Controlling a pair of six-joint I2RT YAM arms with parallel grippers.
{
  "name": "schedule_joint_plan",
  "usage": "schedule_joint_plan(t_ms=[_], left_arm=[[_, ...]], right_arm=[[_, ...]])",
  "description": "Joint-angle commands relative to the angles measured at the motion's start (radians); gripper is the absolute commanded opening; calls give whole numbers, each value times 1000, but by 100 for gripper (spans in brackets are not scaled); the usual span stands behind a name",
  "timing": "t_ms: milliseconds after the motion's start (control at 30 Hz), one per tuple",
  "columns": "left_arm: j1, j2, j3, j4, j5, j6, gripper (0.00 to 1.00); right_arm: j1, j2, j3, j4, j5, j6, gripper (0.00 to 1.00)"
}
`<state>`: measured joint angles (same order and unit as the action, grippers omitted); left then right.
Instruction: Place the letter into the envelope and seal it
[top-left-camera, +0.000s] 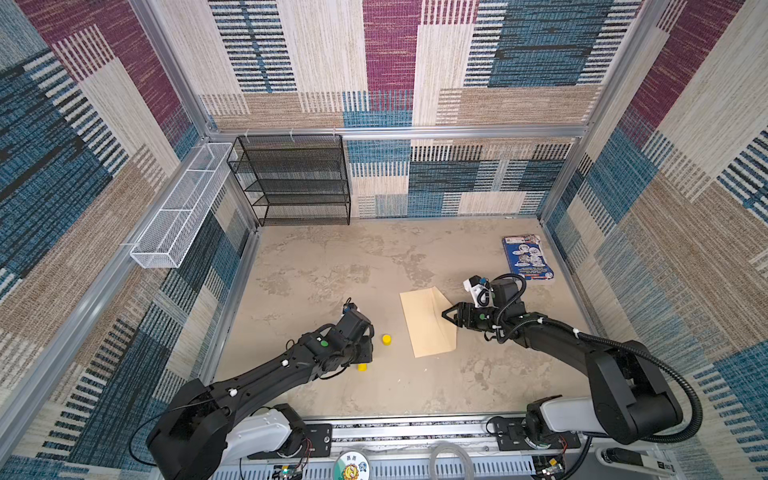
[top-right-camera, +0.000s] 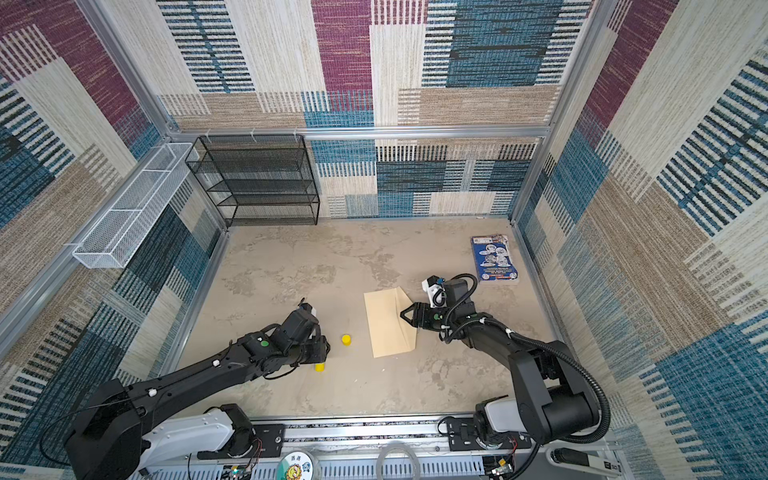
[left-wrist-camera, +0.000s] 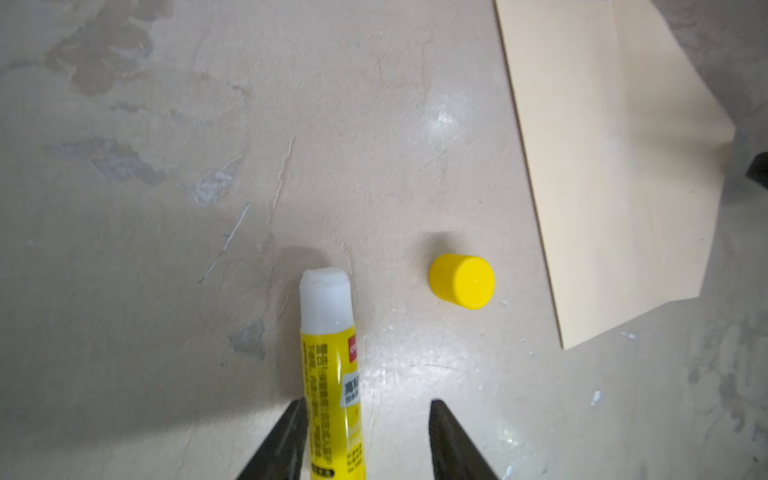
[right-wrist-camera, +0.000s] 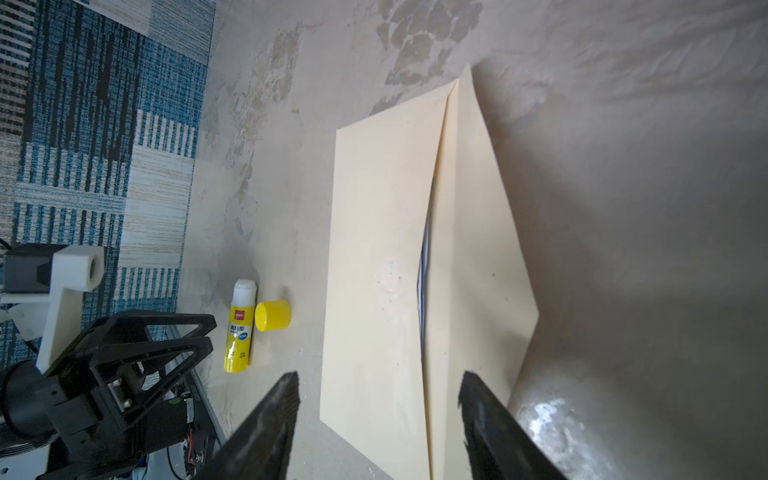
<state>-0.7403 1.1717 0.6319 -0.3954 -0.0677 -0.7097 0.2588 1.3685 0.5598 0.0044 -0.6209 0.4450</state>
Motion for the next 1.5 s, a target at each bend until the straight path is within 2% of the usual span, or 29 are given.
schedule_joint_plan(t_ms=[0, 167, 300, 467, 600, 733, 800, 967, 1200, 1367, 1467], left_arm=[[1, 13, 58, -10, 26, 29, 53], [1, 75, 144, 21, 73, 48, 53], [-3, 214, 251, 65, 160, 70, 48], [-16, 384, 378, 110, 209, 96, 31], [-19, 516, 486, 96, 221, 115, 14], [-19, 642, 588, 54, 212, 137, 9], [-21, 686, 623, 17, 187, 143, 7], [-21, 754, 647, -3, 181, 147, 5], [-26, 794, 628, 20, 193, 136, 4], [-30, 804, 623, 23, 192, 136, 3], [-30, 808, 619, 25, 190, 137, 3]], right_arm=[[0, -11, -3, 33, -25, -2, 64], [0, -35, 0, 19, -23, -9, 65], [0, -58, 9, -11, 4, -14, 65], [-23, -149, 24, -126, 225, 35, 64], [-112, -124, 9, -133, 242, 57, 46], [-127, -11, -7, -59, 164, 43, 21], [-127, 32, -22, 5, 102, 47, 16], [-111, 71, -31, 87, 16, 52, 16], [-29, 73, -19, 133, -36, 60, 16], [3, 75, -19, 155, -23, 81, 16], [2, -2, -21, 107, 59, 86, 18]])
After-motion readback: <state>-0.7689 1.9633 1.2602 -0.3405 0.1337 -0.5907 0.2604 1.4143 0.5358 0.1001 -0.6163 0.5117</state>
